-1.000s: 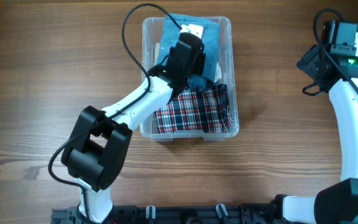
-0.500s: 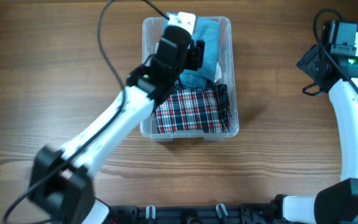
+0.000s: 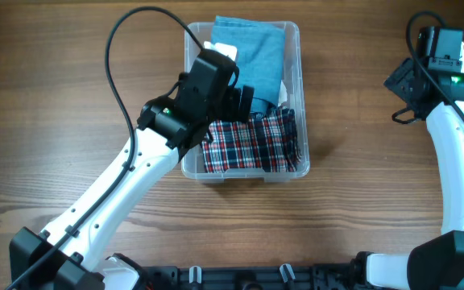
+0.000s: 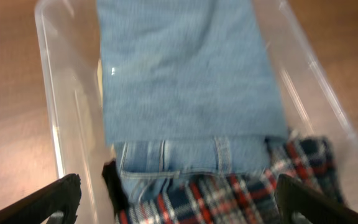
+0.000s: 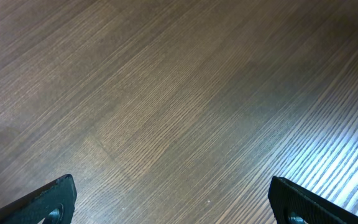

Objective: Pack container

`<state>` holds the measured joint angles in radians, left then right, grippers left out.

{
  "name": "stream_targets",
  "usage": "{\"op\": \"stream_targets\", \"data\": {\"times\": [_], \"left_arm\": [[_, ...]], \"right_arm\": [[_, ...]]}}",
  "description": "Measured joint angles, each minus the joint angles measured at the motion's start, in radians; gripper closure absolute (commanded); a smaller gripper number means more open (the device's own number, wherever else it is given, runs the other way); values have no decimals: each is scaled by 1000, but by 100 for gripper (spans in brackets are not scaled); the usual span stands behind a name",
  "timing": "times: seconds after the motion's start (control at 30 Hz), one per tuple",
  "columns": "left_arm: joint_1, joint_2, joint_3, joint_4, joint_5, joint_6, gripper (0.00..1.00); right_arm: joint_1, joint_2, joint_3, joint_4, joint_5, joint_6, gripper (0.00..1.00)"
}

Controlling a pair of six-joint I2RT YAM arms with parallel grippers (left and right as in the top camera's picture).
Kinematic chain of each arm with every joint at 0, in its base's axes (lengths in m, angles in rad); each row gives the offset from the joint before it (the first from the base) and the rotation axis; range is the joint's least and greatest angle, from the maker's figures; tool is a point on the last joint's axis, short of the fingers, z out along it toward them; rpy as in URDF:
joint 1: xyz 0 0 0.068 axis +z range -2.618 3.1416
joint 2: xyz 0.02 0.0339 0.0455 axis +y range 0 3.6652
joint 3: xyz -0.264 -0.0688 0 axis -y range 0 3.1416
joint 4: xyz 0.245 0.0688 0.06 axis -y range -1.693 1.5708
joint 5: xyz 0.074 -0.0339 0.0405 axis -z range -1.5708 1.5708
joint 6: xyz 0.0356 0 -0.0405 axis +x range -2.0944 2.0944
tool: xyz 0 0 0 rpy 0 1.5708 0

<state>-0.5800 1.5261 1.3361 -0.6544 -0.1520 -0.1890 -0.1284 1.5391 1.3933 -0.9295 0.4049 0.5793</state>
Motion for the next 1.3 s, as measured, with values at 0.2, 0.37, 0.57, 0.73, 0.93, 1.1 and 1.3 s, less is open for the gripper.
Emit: {"op": "stream_targets", "data": {"times": [0.2,0.37,0.57,0.73,0.93,1.1,1.3], "left_arm": [[0,0,0,-77,0,0,0],[0,0,0,-87,0,0,0],[0,0,0,-91,0,0,0],[0,0,0,-153,0,0,0],[0,0,0,-208,5,0,0],[0,0,0,-210,36,0,0],[0,-1,0,-240,53,0,0]], "right_arm": [[0,0,0,0,0,0,0],[0,0,0,0,0,0,0],[0,0,0,0,0,0,0],[0,0,0,0,0,0,0],[0,0,0,0,0,0,0],[0,0,0,0,0,0,0],[0,0,0,0,0,0,0]]}}
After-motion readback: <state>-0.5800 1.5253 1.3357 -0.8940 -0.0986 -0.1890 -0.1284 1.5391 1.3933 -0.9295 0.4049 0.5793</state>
